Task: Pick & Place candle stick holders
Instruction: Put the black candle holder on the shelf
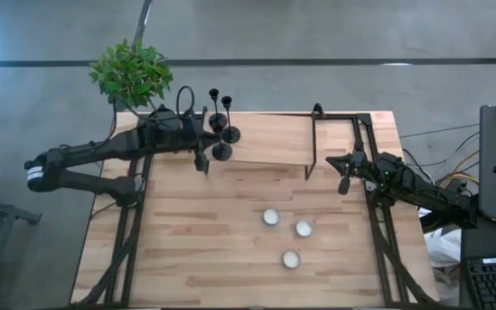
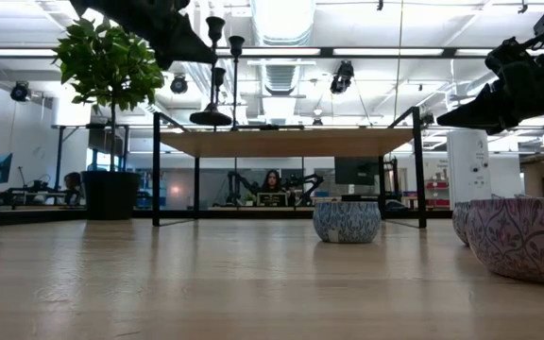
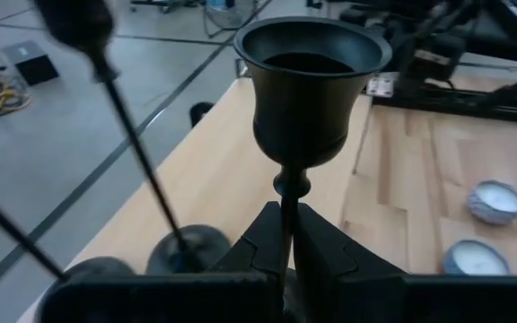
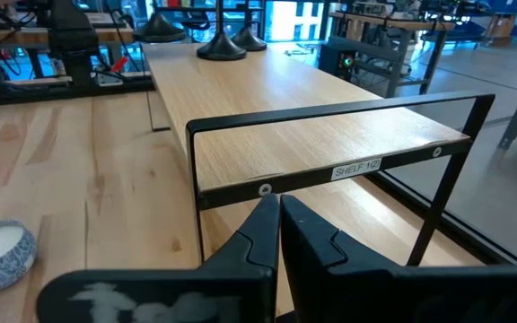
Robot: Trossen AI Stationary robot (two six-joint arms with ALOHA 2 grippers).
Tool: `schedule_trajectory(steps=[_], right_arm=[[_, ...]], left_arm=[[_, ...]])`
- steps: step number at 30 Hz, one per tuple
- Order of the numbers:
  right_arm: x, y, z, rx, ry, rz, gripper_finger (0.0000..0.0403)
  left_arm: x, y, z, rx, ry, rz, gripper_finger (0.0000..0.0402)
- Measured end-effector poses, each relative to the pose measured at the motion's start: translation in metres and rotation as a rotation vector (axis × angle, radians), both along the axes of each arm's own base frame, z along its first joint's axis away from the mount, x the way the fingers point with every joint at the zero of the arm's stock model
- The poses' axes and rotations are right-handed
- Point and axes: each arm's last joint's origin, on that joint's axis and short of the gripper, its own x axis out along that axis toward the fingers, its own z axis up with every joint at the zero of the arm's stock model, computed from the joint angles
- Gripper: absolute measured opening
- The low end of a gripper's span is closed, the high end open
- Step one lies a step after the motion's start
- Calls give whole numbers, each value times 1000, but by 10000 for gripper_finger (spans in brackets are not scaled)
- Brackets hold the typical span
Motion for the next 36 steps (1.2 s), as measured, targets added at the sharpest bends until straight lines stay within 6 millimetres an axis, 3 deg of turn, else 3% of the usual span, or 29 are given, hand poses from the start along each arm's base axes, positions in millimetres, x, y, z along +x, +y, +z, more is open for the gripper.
schedule_trajectory(steps=[14, 32, 36], right_arm=[[0, 0, 0, 0, 0, 0, 8], [0, 0, 0, 0, 1, 0, 8], [0, 0, 0, 0, 0, 0, 8]], left_arm=[[-9, 11, -9, -19, 68, 84, 16], [-21, 14, -23, -47, 6, 130, 16], [-21, 14, -24, -48, 2, 133, 36]])
